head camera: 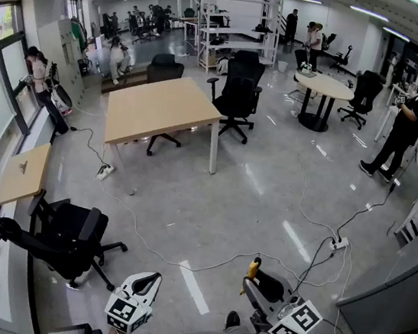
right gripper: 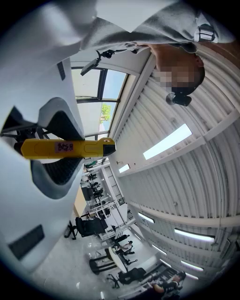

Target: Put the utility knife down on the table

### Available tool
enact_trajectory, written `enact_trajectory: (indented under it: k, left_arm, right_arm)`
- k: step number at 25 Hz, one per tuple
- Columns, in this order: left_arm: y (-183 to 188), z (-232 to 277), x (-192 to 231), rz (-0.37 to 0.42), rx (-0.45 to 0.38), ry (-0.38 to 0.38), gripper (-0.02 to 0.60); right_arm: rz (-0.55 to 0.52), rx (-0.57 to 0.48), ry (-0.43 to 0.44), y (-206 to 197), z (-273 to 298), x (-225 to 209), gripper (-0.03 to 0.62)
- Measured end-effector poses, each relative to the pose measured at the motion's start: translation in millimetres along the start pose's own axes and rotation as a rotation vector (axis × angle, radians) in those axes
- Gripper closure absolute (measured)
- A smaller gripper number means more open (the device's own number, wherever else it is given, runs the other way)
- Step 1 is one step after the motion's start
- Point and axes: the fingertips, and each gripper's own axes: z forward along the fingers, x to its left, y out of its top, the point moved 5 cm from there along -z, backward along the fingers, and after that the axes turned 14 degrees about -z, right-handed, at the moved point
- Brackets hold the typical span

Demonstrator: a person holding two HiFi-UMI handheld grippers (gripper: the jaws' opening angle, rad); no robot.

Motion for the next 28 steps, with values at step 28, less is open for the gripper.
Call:
enact_trajectory:
  k: [28]
  left_arm:
    - [46.5,276.8,-71.8,0.093,0.069,-0.137,0.575]
  right_arm:
    - [0.031,-0.025,-0.094,-14.8,-48.7,-259.0,0.476]
